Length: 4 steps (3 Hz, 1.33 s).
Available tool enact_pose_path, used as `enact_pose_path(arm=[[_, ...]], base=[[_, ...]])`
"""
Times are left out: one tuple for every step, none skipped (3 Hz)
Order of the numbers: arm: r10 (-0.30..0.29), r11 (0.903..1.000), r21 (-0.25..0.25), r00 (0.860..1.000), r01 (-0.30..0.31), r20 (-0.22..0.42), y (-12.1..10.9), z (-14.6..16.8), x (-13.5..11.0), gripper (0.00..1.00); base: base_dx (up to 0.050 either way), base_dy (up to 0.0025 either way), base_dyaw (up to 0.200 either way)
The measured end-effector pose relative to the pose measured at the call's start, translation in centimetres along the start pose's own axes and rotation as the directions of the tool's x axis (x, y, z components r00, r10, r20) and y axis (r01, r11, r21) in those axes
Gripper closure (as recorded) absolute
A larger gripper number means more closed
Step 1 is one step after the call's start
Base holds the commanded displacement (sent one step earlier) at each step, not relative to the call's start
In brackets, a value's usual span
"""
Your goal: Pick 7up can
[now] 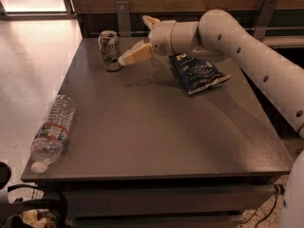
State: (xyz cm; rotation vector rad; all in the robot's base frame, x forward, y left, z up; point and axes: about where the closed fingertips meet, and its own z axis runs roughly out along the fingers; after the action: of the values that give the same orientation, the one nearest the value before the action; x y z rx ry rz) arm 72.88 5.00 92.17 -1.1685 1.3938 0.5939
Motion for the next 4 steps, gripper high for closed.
enact_pose_path(arm=[[0.045, 0.9990, -0.009, 0.998, -0.045, 0.034, 0.4, 1.9, 0.1, 0.00], [0.092, 0.9955, -0.025, 0.994, -0.091, 0.051, 0.9, 3.6, 0.4, 0.00], [0.134, 0.9905, -0.040, 0.989, -0.131, 0.063, 1.1, 4.9, 0.9, 0.00], [0.178, 0.9828, -0.063, 0.981, -0.174, 0.071, 1.2, 6.5, 1.5, 0.00]], base=[[0.000, 0.00000, 0.000], [0.000, 0.00000, 0.000], [0.000, 0.00000, 0.000], [0.000, 0.00000, 0.000]])
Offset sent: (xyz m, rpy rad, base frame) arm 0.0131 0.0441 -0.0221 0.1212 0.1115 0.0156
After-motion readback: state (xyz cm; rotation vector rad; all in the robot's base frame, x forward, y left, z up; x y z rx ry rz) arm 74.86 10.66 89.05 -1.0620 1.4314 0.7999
